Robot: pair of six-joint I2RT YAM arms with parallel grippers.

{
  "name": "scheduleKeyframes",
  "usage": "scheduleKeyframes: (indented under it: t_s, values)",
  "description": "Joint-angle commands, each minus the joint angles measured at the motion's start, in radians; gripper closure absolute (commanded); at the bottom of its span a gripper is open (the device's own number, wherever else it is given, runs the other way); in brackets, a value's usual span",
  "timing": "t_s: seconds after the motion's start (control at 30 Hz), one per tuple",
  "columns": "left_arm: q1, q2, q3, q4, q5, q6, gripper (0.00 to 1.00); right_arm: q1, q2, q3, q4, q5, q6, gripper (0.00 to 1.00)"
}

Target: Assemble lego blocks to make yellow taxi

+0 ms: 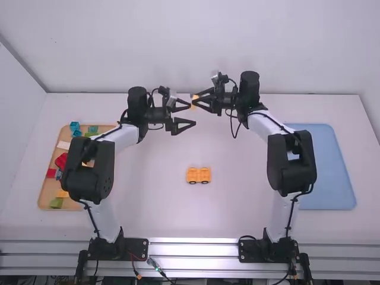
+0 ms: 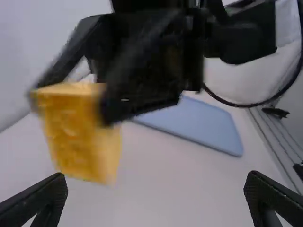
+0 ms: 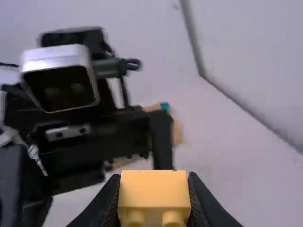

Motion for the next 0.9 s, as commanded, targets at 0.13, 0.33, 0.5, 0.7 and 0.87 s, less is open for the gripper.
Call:
scheduleKeyframes:
  t_s: [0.13,0.33,0.5,0.7,0.87]
  values:
    - [0.004,0.005,0.014,-0.246,-0.153,0.248,0.01,0.036,-0.209,0.008,-0.595,0.806,-0.471,0.92]
    - [0.004,0.005,0.014,-0.298,-0.311,0.245,0.01,0.136,-0.246,0.008,-1.143,1.104,-0.818,0.92]
    - [0.004,0.005,0.014,-0.288,-0.312,0.245,0.01,0.194,-0.195,0.008,-1.392,1.110,-0.967,0.93]
    - [0.005,0.005,0.014,-0.298,-0.313,0.245,0.01,0.223,-0.113,0.007,-1.446,1.178,-0.954,0.99]
    - [0.019,0.005,0.014,-0.298,-0.316,0.245,0.01,0.231,-0.106,-0.051,-1.387,1.153,-0.890,1.00]
